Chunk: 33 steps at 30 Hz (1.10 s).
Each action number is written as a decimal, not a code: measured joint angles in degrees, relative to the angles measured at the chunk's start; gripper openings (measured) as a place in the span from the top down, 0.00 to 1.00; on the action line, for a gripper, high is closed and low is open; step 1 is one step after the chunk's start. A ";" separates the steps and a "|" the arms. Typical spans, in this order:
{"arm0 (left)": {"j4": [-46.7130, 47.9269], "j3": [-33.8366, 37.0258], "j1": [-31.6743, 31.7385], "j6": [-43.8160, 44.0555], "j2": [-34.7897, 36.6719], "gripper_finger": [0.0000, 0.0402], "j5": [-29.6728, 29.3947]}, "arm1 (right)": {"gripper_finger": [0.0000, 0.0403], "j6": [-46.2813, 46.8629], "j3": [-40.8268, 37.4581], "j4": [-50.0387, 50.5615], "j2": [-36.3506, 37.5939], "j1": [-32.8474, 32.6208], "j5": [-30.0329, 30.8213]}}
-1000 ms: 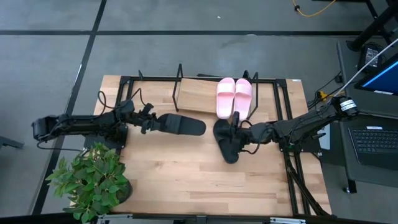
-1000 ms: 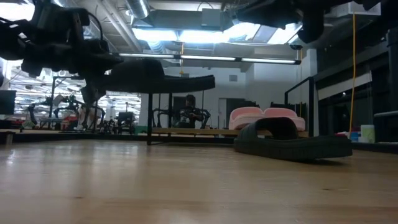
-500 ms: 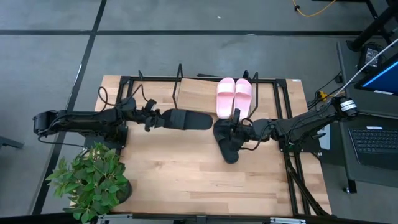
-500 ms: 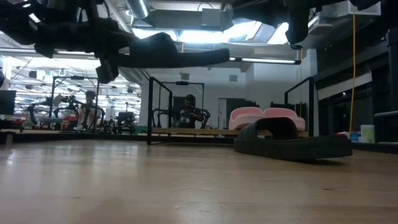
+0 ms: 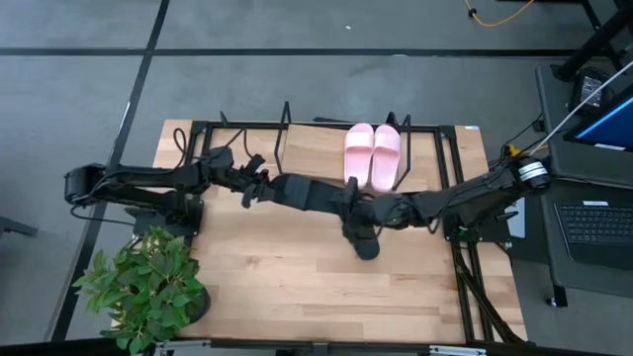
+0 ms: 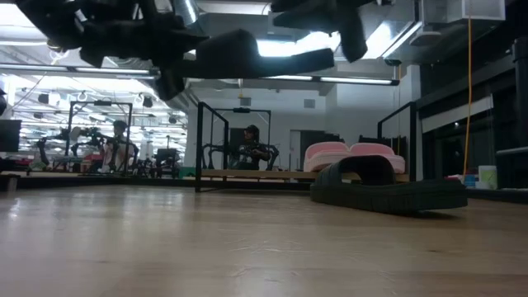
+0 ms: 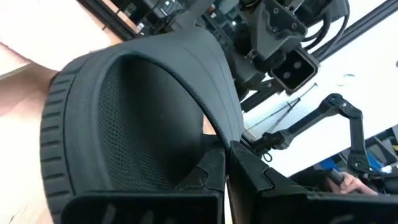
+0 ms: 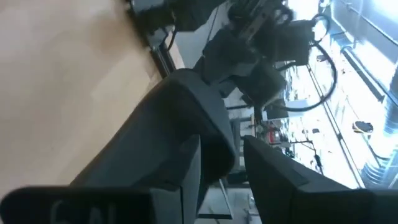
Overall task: Pick and place slides into the shelf
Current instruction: Put the left black slide on the shelf
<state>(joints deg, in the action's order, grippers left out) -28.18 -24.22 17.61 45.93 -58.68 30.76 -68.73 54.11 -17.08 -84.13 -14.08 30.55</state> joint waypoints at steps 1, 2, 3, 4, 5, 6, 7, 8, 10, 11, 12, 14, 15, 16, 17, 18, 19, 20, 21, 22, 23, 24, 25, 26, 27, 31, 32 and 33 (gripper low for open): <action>0.07 -0.51 0.00 0.00 -0.62 1.00 0.28 | 0.69 -0.48 0.83 0.29 -0.86 0.11 0.32; 0.06 -0.88 0.02 0.02 -1.20 1.00 0.35 | 0.69 -0.62 1.67 0.47 -1.67 0.23 0.48; 0.20 -1.05 0.02 0.00 -1.54 1.00 0.46 | 0.69 -0.79 2.72 0.34 -2.60 0.37 0.50; 0.32 -1.15 0.08 0.00 -1.87 1.00 0.48 | 0.69 -1.08 3.54 0.12 -3.31 0.52 0.52; 0.31 -1.32 0.21 -0.01 -2.35 1.00 0.50 | 0.69 -1.97 4.17 0.19 -3.94 0.57 0.56; 0.31 -1.34 0.41 -0.03 -2.70 1.00 0.53 | 0.69 -2.90 4.85 0.55 -4.71 0.58 0.64; 0.35 -1.34 0.57 -0.02 -2.97 1.00 0.56 | 0.69 -4.01 5.65 1.14 -5.51 0.58 0.63; 0.34 -1.34 0.73 -0.02 -3.08 1.00 0.63 | 0.69 -4.88 6.35 2.12 -6.11 0.58 0.64; 0.06 -1.34 0.92 -0.06 -3.37 1.00 1.13 | 0.69 -4.97 7.69 3.62 -7.39 0.58 1.15; 0.12 -1.34 0.92 -0.04 -3.41 1.00 1.43 | 0.69 -4.90 8.19 3.94 -7.96 0.58 1.58; 0.05 -1.34 0.92 -0.04 -3.41 1.00 1.56 | 0.69 -5.03 8.47 4.74 -8.39 0.58 2.26; 0.08 -1.34 0.92 -0.04 -3.41 1.00 1.58 | 0.69 -6.10 8.97 5.40 -9.43 0.56 3.24; 0.11 -1.34 0.92 -0.04 -3.41 1.00 1.57 | 0.69 -6.59 9.10 5.41 -9.82 0.58 3.59; 0.08 -1.34 0.92 -0.04 -3.41 1.00 1.54 | 0.69 -7.03 9.22 5.55 -10.08 0.58 3.76; 0.11 -1.34 0.92 -0.04 -3.41 1.00 1.53 | 0.69 -7.49 9.37 5.57 -10.33 0.58 3.79; 0.10 -1.34 0.92 -0.04 -3.41 1.00 1.55 | 0.69 -7.76 9.62 5.46 -10.65 0.58 3.85; 0.08 -1.34 0.92 -0.04 -3.41 1.00 1.57 | 0.69 -7.83 9.75 5.36 -10.92 0.58 3.86; 0.08 -1.34 0.92 -0.04 -3.41 1.00 1.58 | 0.69 -7.84 9.75 5.45 -11.15 0.62 3.85; 0.10 -1.34 0.92 -0.04 -3.41 1.00 1.56 | 0.69 -7.89 9.75 5.46 -11.38 0.65 3.84; 0.11 -1.34 0.92 -0.04 -3.41 1.00 1.57 | 0.70 -8.11 9.75 5.48 -11.54 0.70 3.86; 0.11 -1.34 0.92 -0.04 -3.41 1.00 1.55 | 0.70 -8.43 9.75 5.44 -11.71 0.77 3.87; 0.11 -1.34 0.91 -0.04 -3.41 1.00 1.54 | 0.71 -9.10 9.75 5.40 -11.84 0.80 3.86; 0.11 -1.34 0.90 -0.04 -3.41 1.00 1.53 | 0.72 -9.55 9.75 5.42 -11.99 0.78 3.86; 0.11 -1.34 0.87 -0.04 -3.41 1.00 1.55 | 0.73 -9.79 9.75 5.35 -12.23 0.78 3.84; 0.11 -1.34 0.87 -0.04 -3.41 1.00 1.55 | 0.74 -10.04 9.77 5.35 -12.39 0.77 3.84; 0.11 -1.32 0.87 -0.04 -3.41 1.00 1.55 | 0.77 -10.53 9.77 5.31 -12.77 0.78 3.83; 0.11 -1.32 0.87 -0.04 -3.41 1.00 1.55 | 0.78 -10.64 9.77 5.24 -12.77 0.78 3.84; 0.11 -1.32 0.87 -0.04 -3.41 1.00 1.57 | 0.78 -10.74 9.77 4.94 -12.77 0.81 3.82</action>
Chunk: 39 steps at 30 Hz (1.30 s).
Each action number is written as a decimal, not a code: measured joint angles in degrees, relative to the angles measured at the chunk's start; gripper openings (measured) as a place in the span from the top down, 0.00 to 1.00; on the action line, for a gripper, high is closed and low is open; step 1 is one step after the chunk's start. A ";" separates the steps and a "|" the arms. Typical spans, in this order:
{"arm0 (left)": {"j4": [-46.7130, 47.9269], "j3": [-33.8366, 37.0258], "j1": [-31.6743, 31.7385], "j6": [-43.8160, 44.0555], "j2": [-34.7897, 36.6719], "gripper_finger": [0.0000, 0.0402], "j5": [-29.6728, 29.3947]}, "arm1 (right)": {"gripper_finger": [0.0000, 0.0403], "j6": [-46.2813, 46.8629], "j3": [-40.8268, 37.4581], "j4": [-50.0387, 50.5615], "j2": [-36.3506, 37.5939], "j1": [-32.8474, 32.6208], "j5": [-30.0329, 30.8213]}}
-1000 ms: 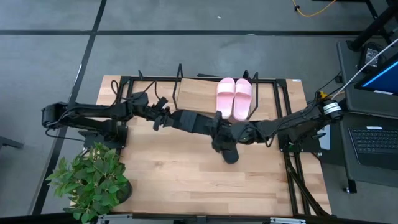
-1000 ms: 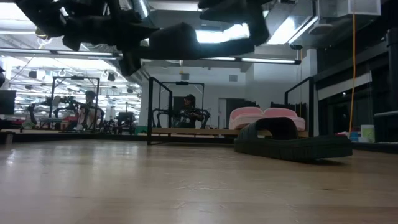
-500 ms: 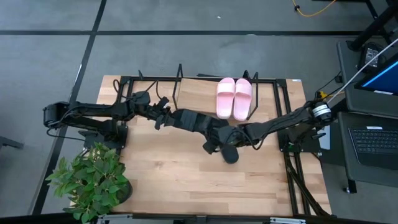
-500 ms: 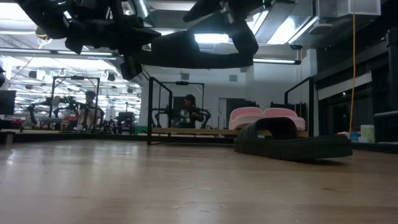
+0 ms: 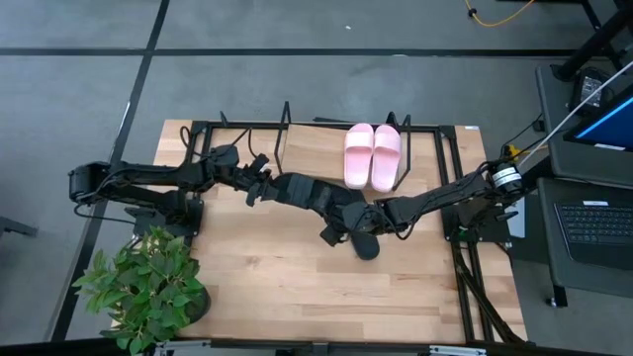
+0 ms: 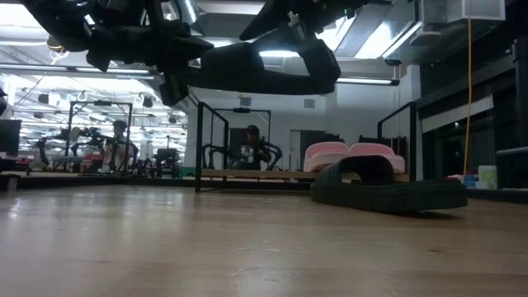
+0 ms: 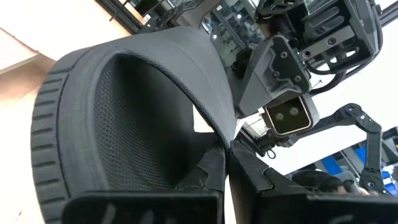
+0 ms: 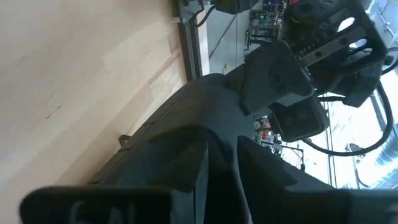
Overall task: Pick and place slides into the shelf
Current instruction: Put the left black slide on the shelf
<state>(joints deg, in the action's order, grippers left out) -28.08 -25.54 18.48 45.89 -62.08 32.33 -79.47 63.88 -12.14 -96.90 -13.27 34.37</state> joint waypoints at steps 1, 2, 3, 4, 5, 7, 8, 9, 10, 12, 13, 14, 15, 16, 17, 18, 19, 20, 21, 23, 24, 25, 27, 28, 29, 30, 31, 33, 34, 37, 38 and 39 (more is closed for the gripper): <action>0.00 0.00 0.00 0.00 0.00 1.00 0.02 | 0.79 -0.03 0.00 -0.41 -0.02 0.08 0.00; -0.01 0.00 0.00 0.00 0.02 1.00 0.03 | 0.79 -0.03 0.00 -0.85 -0.02 0.11 0.01; -0.03 0.00 0.00 0.00 0.03 1.00 0.05 | 0.79 -0.06 0.00 -1.26 -0.02 0.28 0.02; -0.05 0.00 0.00 0.00 0.05 1.00 0.05 | 0.79 -0.08 0.00 -1.67 -0.02 0.36 0.02; -0.11 0.00 0.00 0.00 0.07 1.00 0.05 | 0.80 -0.10 0.00 -1.91 -0.04 0.40 0.02; -0.15 0.00 0.00 0.00 0.07 1.00 0.15 | 0.80 -0.12 0.00 -1.97 -0.04 0.64 0.00; -0.15 0.00 0.00 0.00 0.07 1.00 0.19 | 0.81 -0.11 0.00 -1.98 -0.04 0.70 -0.01; -0.16 0.00 0.00 0.00 0.07 1.00 0.21 | 0.81 -0.04 0.00 -2.03 -0.04 0.82 0.00; -0.15 0.00 0.00 0.00 0.07 1.00 0.21 | 0.82 0.20 0.00 -2.06 -0.04 0.98 0.00; -0.15 0.00 0.00 0.00 0.07 1.00 0.19 | 0.83 0.78 0.00 -2.13 -0.04 1.17 0.02; -0.15 0.00 0.00 0.00 0.07 1.00 0.19 | 0.85 0.97 0.00 -2.13 -0.04 1.29 0.02; -0.15 0.00 0.00 0.00 0.07 1.00 0.19 | 0.86 1.31 0.00 -2.13 -0.04 1.36 0.00; -0.15 0.00 0.00 0.01 0.07 1.00 0.18 | 0.88 1.55 0.00 -2.13 -0.04 1.37 0.00; -0.15 0.00 0.00 0.02 0.07 1.00 0.18 | 0.90 1.63 0.00 -2.13 -0.04 1.39 0.00; -0.15 0.00 0.00 0.00 0.07 1.00 0.19 | 0.92 1.63 0.00 -2.13 -0.04 1.39 0.02; -0.15 0.01 0.00 0.00 0.07 1.00 0.21 | 0.94 1.63 0.00 -2.13 -0.04 1.37 0.03; -0.12 0.02 0.00 -0.05 0.07 0.99 0.21 | 0.96 1.65 0.00 -2.13 -0.04 1.37 0.04; -0.11 0.04 0.00 -0.54 0.07 0.98 0.16 | 0.97 1.69 -0.02 -2.13 -0.04 1.39 0.04; -0.11 0.04 0.00 -1.33 0.07 0.97 0.02 | 0.97 1.74 0.00 -2.13 -0.04 1.39 0.04; -0.11 0.04 0.00 -2.53 0.07 0.95 -0.31 | 0.97 2.20 -0.02 -2.13 -0.04 1.39 0.12; -0.13 0.04 -0.01 -2.83 0.07 0.93 -0.64 | 0.98 2.30 -0.02 -2.13 -0.04 1.39 0.24; -0.13 0.04 -0.02 -2.93 0.07 0.92 -1.19 | 0.98 2.35 -0.02 -2.13 -0.04 1.41 0.54; -0.26 0.04 -0.02 -2.99 0.07 0.90 -1.91 | 0.98 2.42 -0.02 -2.13 -0.04 1.43 1.60; -0.34 0.04 -0.02 -3.02 0.07 0.89 -2.06 | 0.98 2.54 -0.02 -2.15 -0.04 1.43 1.88; -0.35 0.04 -0.02 -3.07 0.07 0.89 -2.15 | 0.99 2.75 -0.02 -2.19 -0.04 1.43 2.10; -0.35 0.04 -0.02 -3.76 0.07 0.88 -2.29 | 0.99 2.99 -0.02 -2.21 -0.04 1.43 2.43; -0.35 0.04 -0.04 -5.50 0.07 0.87 -2.59 | 0.99 3.43 -0.02 -2.23 -0.04 1.43 2.89; -0.35 0.04 -0.07 -10.57 0.07 0.86 -3.52 | 0.99 4.36 -0.02 -2.27 -0.04 1.43 3.88; -0.38 0.04 -0.07 -12.66 0.07 0.85 -4.12 | 0.99 4.86 -0.02 -2.28 -0.04 1.43 4.65; -0.39 0.04 -0.07 -16.79 0.07 0.82 -6.31 | 0.99 5.86 -0.02 -2.29 -0.04 1.43 8.04; -0.39 0.04 -0.07 -18.01 0.07 0.81 -7.11 | 0.99 5.94 -0.02 -2.27 -0.04 1.43 9.61; -0.43 0.04 -0.07 -19.23 0.09 0.80 -7.79 | 0.99 6.01 -0.02 -2.27 -0.04 1.43 11.23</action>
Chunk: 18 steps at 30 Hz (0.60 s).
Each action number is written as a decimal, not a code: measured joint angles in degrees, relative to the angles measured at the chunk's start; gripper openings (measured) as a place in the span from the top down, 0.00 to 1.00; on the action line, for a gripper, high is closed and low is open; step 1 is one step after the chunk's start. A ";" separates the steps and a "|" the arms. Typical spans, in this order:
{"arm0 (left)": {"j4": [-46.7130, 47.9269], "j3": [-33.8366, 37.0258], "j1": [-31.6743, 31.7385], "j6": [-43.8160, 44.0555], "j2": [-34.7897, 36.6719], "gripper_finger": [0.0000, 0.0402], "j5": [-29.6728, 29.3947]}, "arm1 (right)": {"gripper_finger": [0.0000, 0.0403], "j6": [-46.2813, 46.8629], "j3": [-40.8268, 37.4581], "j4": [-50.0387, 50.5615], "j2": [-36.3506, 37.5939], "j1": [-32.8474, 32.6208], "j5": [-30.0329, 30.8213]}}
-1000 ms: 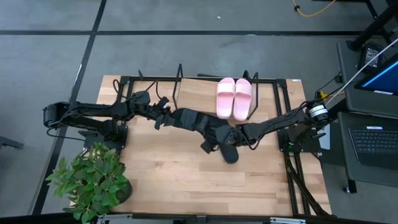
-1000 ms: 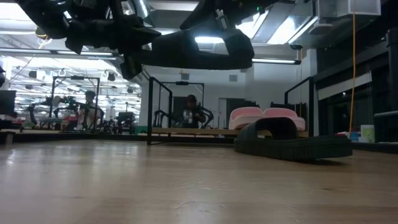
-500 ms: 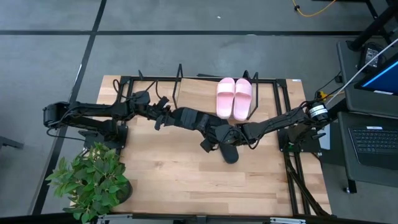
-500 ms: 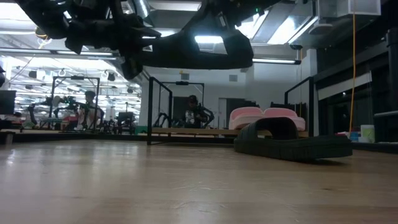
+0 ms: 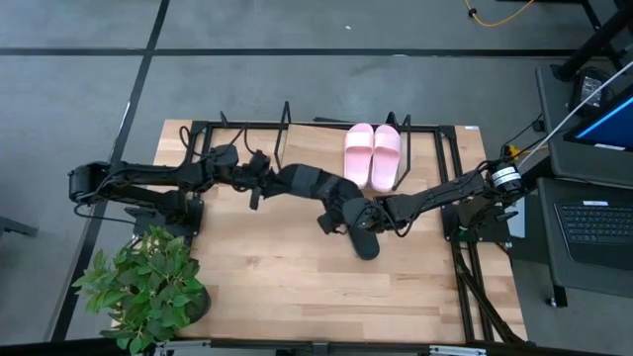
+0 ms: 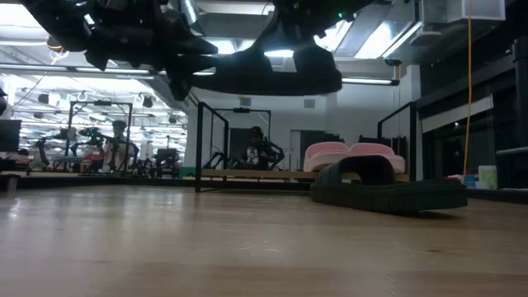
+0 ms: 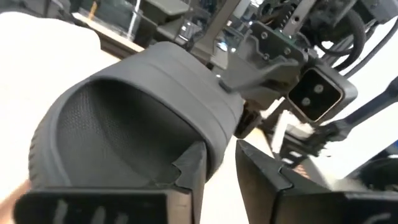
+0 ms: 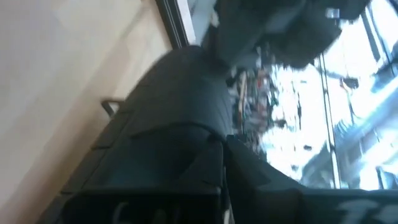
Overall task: Pick and place slides into the shelf
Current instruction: Put the left black slide on the shelf
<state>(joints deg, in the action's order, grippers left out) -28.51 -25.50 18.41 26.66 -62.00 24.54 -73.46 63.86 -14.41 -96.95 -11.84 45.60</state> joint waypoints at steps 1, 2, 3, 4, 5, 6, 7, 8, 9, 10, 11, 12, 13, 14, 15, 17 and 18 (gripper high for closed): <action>-0.01 0.00 0.02 -1.16 0.02 0.79 -0.35 | 0.99 0.22 0.00 0.04 0.03 0.00 1.70; -0.04 0.00 0.04 -2.40 0.02 0.77 -0.65 | 0.99 0.42 0.00 0.03 0.07 0.00 3.10; -0.07 0.00 0.03 -3.88 0.02 0.76 -1.09 | 0.99 0.60 0.00 -0.01 0.09 0.00 4.49; -0.21 0.00 0.02 -5.44 0.02 0.74 -1.47 | 0.99 0.78 0.00 -0.01 0.15 0.00 5.57; -0.27 0.00 0.00 -6.79 0.02 0.73 -1.70 | 0.99 0.88 0.00 -0.01 0.17 0.03 6.41; -0.29 0.00 -0.03 -7.99 0.02 0.71 -2.62 | 0.99 1.12 0.00 -0.01 0.17 0.07 6.86; -0.27 0.00 -0.04 -9.16 0.02 0.70 -3.74 | 0.99 1.36 0.00 -0.01 0.17 0.09 6.93; -0.29 0.00 -0.02 -10.23 0.02 0.69 -4.79 | 0.99 1.46 0.00 -0.01 0.17 0.11 6.96; -0.35 0.00 0.00 -11.59 0.02 0.67 -6.03 | 0.99 1.46 0.00 -0.01 0.17 0.10 7.29; -0.38 0.00 0.01 -13.17 0.09 0.66 -7.22 | 0.99 1.46 0.00 -0.10 0.17 0.03 8.23; -0.54 0.00 0.00 -14.84 0.17 0.65 -8.37 | 0.99 1.54 0.00 -0.42 0.17 0.02 9.57; -0.82 0.00 0.00 -16.91 0.26 0.64 -9.81 | 0.99 1.72 0.00 -0.90 0.17 0.02 11.08; -0.87 0.00 -0.02 -19.26 0.37 0.63 -11.49 | 0.99 1.88 0.00 -1.24 0.18 0.09 12.50; -0.74 0.00 -0.02 -21.54 0.54 0.62 -13.17 | 0.99 2.23 0.02 -1.30 0.20 0.28 14.09; -0.79 0.00 0.00 -23.61 0.67 0.62 -14.84 | 0.99 2.60 0.02 -1.30 0.20 0.48 15.50; -1.15 0.00 -0.15 -27.45 0.72 0.61 -17.18 | 0.99 3.79 0.02 -1.38 0.28 0.90 16.99; -1.31 0.00 -0.30 -29.00 0.72 0.61 -17.68 | 0.99 4.53 0.05 -1.41 0.35 1.14 17.34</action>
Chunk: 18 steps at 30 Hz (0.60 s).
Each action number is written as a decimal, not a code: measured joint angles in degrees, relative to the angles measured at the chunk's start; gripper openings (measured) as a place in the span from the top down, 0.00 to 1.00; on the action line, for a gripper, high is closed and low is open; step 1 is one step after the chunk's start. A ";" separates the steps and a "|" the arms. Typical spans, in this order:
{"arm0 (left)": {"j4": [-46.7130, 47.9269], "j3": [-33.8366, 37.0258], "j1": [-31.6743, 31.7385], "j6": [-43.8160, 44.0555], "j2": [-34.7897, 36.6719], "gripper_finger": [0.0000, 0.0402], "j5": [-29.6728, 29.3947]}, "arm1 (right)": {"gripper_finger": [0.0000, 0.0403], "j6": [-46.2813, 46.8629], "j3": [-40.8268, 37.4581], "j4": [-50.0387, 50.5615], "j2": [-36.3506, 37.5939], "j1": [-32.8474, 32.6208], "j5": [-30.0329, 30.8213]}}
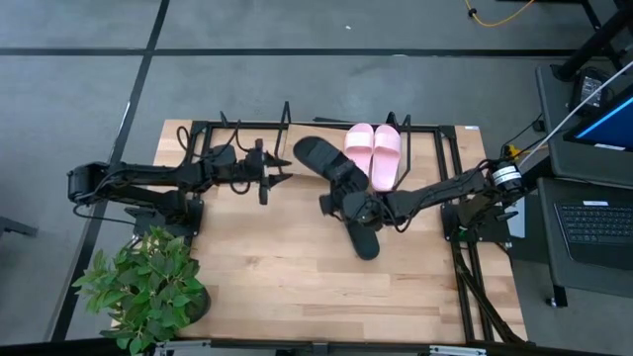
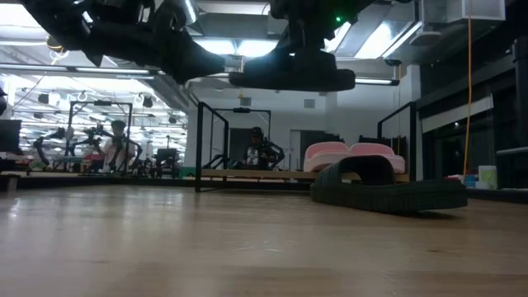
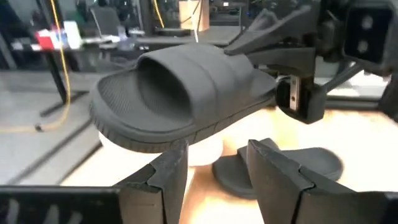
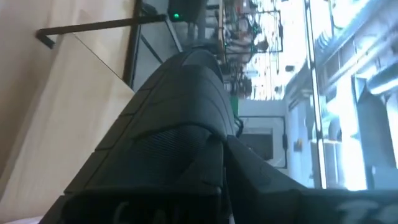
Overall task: Pick and place slides into the shelf
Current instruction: Put the left black slide on the shelf
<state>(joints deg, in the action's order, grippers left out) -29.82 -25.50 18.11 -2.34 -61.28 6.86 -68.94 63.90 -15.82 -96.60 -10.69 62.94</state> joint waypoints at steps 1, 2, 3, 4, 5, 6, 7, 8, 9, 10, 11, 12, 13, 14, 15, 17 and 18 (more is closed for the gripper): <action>-0.34 0.00 -0.23 -1.47 0.00 0.61 -0.10 | 0.99 0.80 0.31 0.26 0.00 0.26 0.28; -0.67 0.00 -0.53 -2.90 0.12 0.61 -0.10 | 0.99 1.64 0.88 0.75 0.00 0.58 0.85; -0.99 0.00 -0.88 -4.34 0.27 0.61 -0.10 | 0.99 2.53 1.59 1.15 0.00 0.90 1.44; -1.46 -0.01 -1.37 -6.01 0.31 0.61 -0.10 | 0.99 3.27 2.51 1.45 0.00 1.22 1.98; -1.52 -0.02 -1.92 -7.79 0.31 0.61 -0.12 | 0.99 4.40 3.43 1.62 0.00 1.61 2.44; -1.39 -0.02 -2.40 -9.45 0.31 0.61 -0.12 | 0.99 5.56 4.48 1.91 0.00 2.07 2.67; -1.28 -0.02 -2.86 -11.07 0.44 0.61 -0.12 | 0.99 6.57 5.61 2.10 0.00 2.50 2.77; -1.29 -0.02 -3.30 -12.64 0.66 0.61 -0.12 | 0.99 7.66 6.84 2.30 0.00 2.88 2.79; -1.50 -0.02 -3.78 -14.25 0.76 0.61 -0.12 | 0.99 8.80 8.30 3.00 0.00 3.28 3.04; -1.49 -0.02 -4.25 -15.76 0.75 0.61 -0.17 | 0.99 10.26 9.88 4.40 0.00 3.73 3.80; -1.30 -0.02 -4.57 -16.90 0.72 0.61 -0.29 | 0.99 12.41 11.45 6.28 0.00 4.16 5.00; -1.27 -0.02 -4.83 -17.79 0.70 0.61 -0.34 | 0.99 14.70 13.12 8.59 -0.09 4.65 6.06; -1.30 -0.02 -5.06 -18.56 0.70 0.61 -0.40 | 0.99 17.05 14.75 11.34 -0.20 5.19 6.90; -1.31 -0.02 -5.18 -19.28 0.70 0.61 -0.41 | 0.99 19.66 16.26 14.55 -0.28 5.79 7.36; -1.27 -0.02 -5.21 -19.96 0.70 0.61 -0.46 | 0.99 22.34 17.70 17.96 -0.30 6.34 7.53; -1.27 -0.02 -5.20 -21.08 0.70 0.61 -0.53 | 0.99 27.89 20.78 23.45 -1.00 7.24 7.37; -1.23 -0.02 -5.18 -21.62 0.70 0.61 -0.78 | 0.99 30.55 22.23 26.38 -1.39 7.61 7.05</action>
<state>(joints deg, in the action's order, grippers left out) -31.05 -25.52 12.93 -23.97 -60.58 6.08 -38.39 86.13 10.56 -97.99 -3.08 69.99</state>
